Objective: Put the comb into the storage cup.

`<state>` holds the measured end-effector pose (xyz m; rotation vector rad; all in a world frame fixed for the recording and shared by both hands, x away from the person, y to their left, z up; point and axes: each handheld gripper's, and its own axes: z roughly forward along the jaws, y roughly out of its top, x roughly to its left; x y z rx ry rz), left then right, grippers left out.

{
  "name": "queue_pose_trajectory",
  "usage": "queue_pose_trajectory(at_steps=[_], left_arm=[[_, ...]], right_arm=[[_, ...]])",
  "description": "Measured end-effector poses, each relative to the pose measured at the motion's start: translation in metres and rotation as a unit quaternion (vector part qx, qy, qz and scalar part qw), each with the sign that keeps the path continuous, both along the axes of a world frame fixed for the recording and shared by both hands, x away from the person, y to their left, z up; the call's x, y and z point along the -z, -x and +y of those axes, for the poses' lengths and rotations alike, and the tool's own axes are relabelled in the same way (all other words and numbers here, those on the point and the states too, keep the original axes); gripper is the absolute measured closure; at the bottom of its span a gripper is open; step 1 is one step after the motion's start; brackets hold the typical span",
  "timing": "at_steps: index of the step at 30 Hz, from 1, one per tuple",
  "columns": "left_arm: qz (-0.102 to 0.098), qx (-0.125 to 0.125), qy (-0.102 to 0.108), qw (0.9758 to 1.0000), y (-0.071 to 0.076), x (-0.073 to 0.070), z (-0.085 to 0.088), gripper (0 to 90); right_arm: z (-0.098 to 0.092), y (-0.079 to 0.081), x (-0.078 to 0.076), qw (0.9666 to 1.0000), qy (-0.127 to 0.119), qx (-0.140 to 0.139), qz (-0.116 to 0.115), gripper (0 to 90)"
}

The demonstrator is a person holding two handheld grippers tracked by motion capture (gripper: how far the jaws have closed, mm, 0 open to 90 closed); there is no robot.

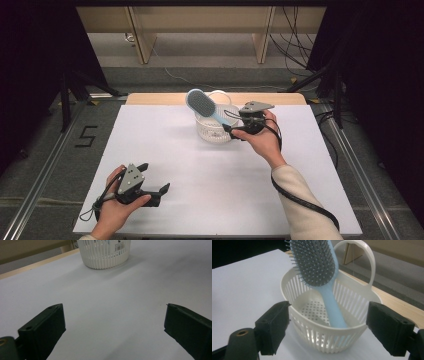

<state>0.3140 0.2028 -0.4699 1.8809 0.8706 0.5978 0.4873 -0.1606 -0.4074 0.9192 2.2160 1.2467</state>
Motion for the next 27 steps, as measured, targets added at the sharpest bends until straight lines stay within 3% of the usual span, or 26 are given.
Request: queue_pose_trajectory(at_steps=[6,27], left_arm=[[0.001,0.000,0.001,1.0000,0.000,0.000,0.000,2.9],[0.001,-0.002,0.000,1.0000,0.000,0.000,0.001,2.8]], right_arm=[[-0.008,0.007,0.004,0.9999,-0.009,0.003,-0.006,19.6],[-0.030,0.030,0.008,1.0000,-0.004,0.004,-0.006,19.7]])
